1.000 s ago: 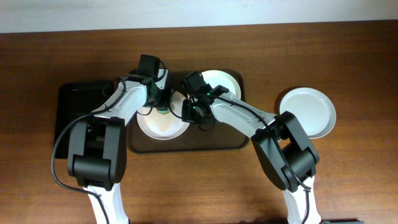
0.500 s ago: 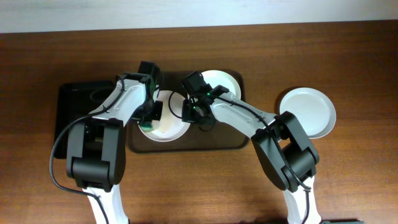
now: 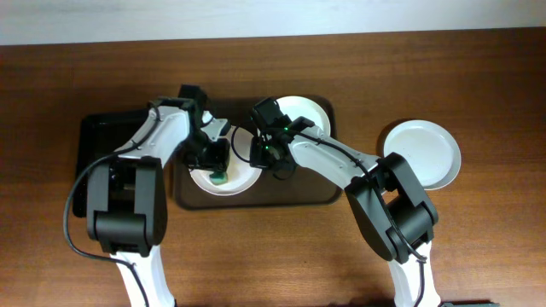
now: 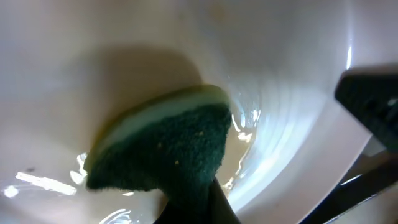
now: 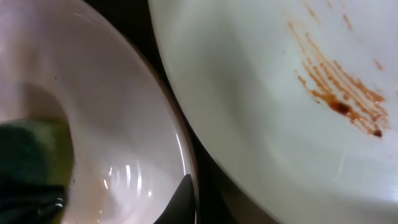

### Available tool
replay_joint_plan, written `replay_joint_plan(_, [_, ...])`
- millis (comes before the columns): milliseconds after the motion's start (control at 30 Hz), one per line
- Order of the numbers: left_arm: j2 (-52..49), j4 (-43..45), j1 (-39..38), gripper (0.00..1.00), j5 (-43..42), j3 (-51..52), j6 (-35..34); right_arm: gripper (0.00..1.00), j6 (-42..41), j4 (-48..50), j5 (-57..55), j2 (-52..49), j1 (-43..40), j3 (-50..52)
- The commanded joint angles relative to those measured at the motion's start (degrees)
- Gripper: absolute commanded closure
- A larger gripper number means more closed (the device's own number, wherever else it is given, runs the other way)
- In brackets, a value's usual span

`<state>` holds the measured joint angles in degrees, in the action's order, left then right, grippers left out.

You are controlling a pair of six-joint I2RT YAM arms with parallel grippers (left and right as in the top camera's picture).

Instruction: Clean dirty plates on tray and stack at the side

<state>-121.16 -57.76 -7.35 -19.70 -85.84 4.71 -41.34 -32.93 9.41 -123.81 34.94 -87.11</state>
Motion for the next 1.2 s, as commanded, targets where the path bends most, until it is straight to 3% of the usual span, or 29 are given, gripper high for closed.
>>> replay_joint_plan(0, [-1.0,-2.9,2.7,0.99,-3.0,-8.2,1.2,0.96,0.6,-0.9,-0.3,-1.4,0.3,0.7])
replay_joint_plan(267, [-1.0,-15.1,6.5,0.99,-1.6,-24.6,1.2,0.96,3.7,-0.7,1.3,-1.3,0.3,0.6])
replay_joint_plan(433, [-1.0,-16.0,8.9,0.99,-1.4,-26.7,1.2,0.96,9.7,-4.8,0.1,2.8,0.6,-0.5])
replay_joint_plan(767, [-1.0,-15.0,9.1,0.99,1.6,-26.7,1.2,0.96,14.6,-15.0,-33.0,16.7,7.9,-0.5])
replay_joint_plan(1033, [-1.0,-14.7,9.1,0.99,1.6,-26.7,1.2,0.96,14.1,-15.6,-71.5,18.1,18.6,-0.4])
replay_joint_plan(1167, [-1.0,-14.7,9.1,0.99,1.5,-26.7,1.2,0.96,14.1,-14.1,-79.8,18.1,21.3,-0.4])
